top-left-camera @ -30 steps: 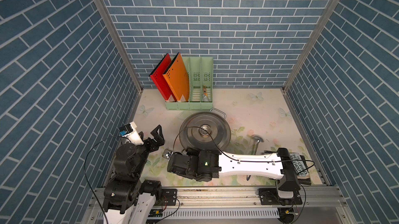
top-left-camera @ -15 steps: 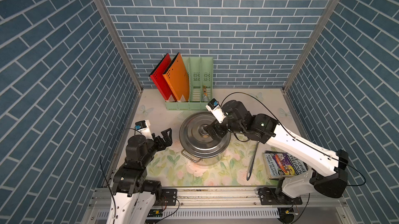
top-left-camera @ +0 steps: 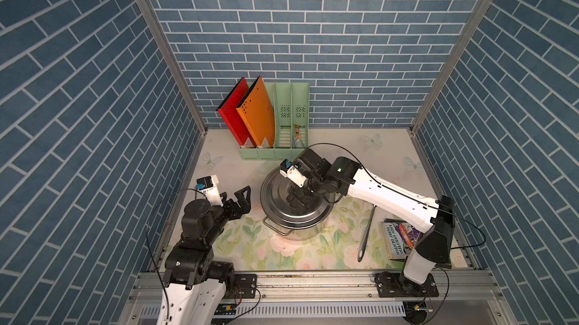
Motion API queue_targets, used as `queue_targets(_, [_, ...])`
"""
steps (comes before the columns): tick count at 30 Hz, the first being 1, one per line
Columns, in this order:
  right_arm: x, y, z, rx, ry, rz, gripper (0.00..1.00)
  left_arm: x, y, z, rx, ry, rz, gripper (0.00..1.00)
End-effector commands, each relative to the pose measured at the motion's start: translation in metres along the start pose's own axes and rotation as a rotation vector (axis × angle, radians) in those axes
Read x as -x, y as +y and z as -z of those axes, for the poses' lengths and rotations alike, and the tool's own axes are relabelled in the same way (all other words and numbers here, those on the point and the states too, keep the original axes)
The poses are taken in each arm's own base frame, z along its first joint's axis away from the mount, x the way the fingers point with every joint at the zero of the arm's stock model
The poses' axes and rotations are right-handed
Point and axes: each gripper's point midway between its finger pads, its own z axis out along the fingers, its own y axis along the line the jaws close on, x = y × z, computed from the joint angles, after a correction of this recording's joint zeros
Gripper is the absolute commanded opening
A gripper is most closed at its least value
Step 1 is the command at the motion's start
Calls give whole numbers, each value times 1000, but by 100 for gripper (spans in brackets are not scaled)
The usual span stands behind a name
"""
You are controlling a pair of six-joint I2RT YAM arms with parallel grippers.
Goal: Stir the soup with a spoon
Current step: Pick up the lid from the pan.
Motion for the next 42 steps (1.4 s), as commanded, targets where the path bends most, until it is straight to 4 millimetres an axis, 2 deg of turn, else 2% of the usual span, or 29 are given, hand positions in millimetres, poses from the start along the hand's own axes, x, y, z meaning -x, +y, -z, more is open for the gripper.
queue_targets(1, [4, 2, 0, 6, 8, 32, 98, 2, -3, 2, -22, -22, -11, 100])
queue_targets(10, [5, -9, -11, -19, 23, 29, 94, 1, -3, 2, -22, -20, -11, 100])
queue_targets(21, [-3, -16, -21, 9, 44, 3, 78, 2, -4, 4, -27, -30, -13, 100])
queue_targets(32, [-11, -27, -30, -48, 67, -2, 61, 2, -4, 4, -31, -32, -14, 100])
queue_targets(37, [-9, -31, -24, -65, 52, -5, 47, 3, -5, 5, -30, -33, -14, 100])
queue_targets(42, [2, -32, -11, -78, 5, 0, 40, 3, -5, 5, -30, -36, -13, 100])
